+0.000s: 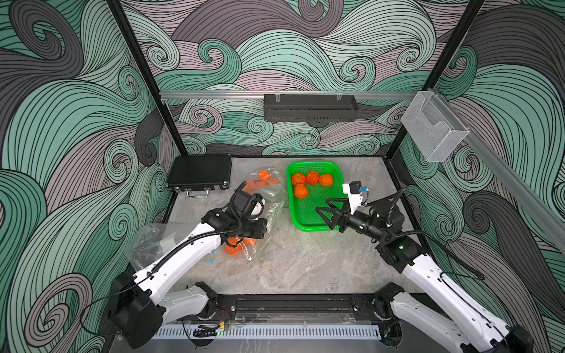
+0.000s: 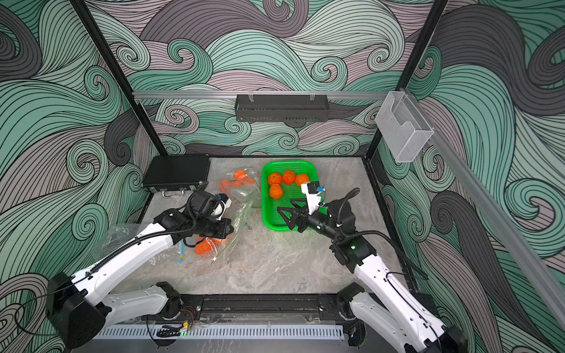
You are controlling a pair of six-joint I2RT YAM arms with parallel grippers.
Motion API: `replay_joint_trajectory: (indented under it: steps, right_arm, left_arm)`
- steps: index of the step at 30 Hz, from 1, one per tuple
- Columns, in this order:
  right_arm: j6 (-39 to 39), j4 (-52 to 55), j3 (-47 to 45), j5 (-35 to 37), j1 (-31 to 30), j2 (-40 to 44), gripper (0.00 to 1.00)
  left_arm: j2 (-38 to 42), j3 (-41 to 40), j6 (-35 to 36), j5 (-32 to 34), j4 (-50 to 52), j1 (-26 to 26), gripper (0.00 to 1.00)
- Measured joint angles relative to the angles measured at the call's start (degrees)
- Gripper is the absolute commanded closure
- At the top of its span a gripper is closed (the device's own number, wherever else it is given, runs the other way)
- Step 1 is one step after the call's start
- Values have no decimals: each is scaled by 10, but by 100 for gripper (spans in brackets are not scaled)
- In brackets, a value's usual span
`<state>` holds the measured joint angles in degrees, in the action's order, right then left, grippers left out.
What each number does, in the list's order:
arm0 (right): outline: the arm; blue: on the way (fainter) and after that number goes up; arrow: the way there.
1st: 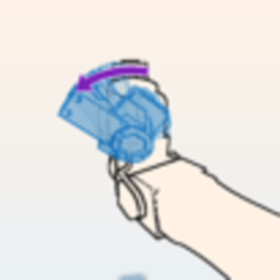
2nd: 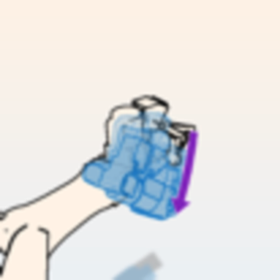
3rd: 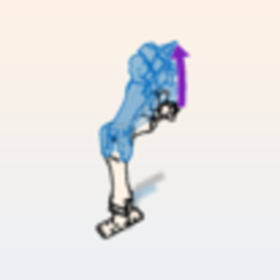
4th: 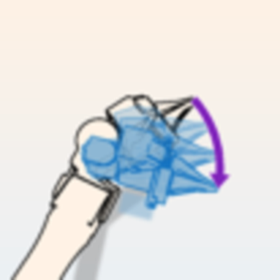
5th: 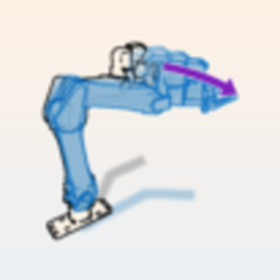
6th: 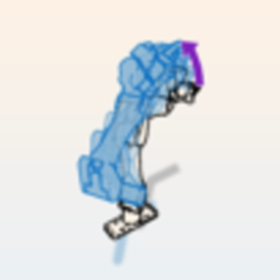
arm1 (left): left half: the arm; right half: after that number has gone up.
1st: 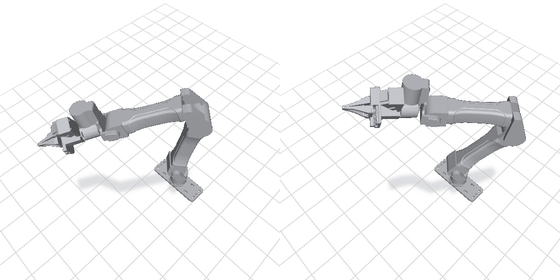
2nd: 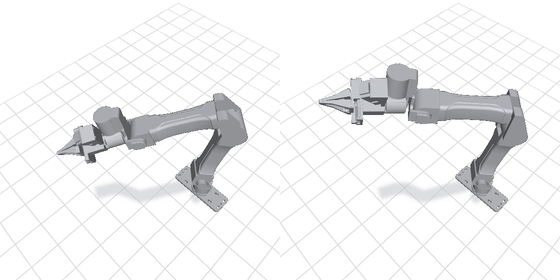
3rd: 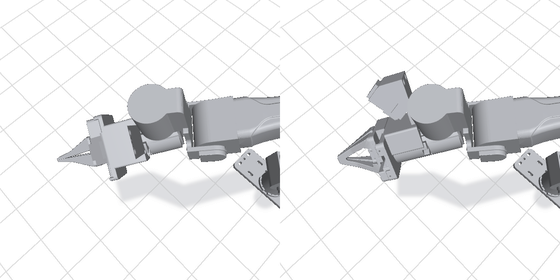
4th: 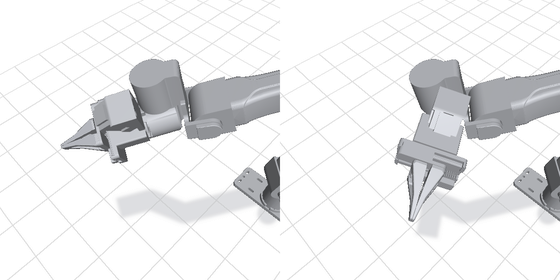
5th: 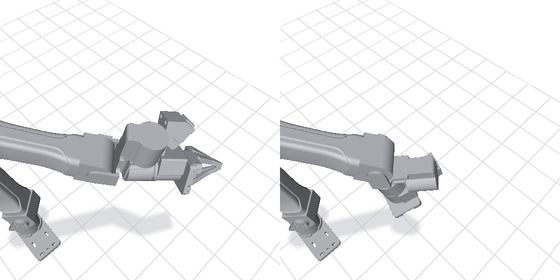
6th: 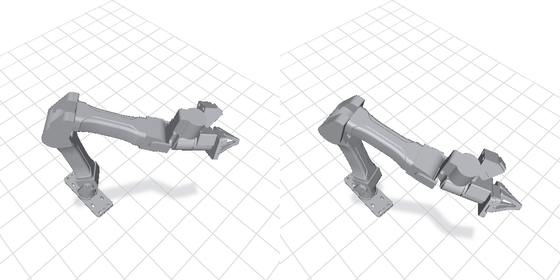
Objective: Open the zip-top bag and take out the orange
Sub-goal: Open the zipper of the food storage bag at the center of the board.
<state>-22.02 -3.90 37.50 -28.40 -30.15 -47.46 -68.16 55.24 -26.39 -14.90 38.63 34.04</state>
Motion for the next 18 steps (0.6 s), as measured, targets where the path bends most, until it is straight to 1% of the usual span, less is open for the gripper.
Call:
replay_joint_trajectory:
  steps: [2,4,5,6,8,9,12,16,18]
  right_arm:
    - [0,11,-3,-9,-25,-10,43]
    - [2,19,-3,-8,-61,-32,54]
    - [2,21,-3,-5,-81,-45,57]
    - [2,22,-2,-2,-101,-60,59]
    - [7,28,5,5,-134,-93,60]
    - [9,33,11,10,-147,-110,62]
    - [8,42,38,29,-167,-156,69]
    - [7,45,70,53,-175,-194,78]
    - [3,44,80,61,-177,-207,79]
  left_arm:
    - [-2,0,-16,-20,-28,7,100]
    - [-5,-2,-29,-37,-55,17,100]
    - [-7,-3,-34,-42,-67,24,100]
    - [-9,-4,-40,-47,-77,32,100]
    - [-13,-7,-47,-53,-91,41,100]
    - [-16,-9,-51,-56,-97,45,100]
    - [-24,-13,-58,-60,-106,52,100]
    - [-27,-20,-63,-63,-115,55,100]
    - [-28,-21,-65,-64,-118,56,100]
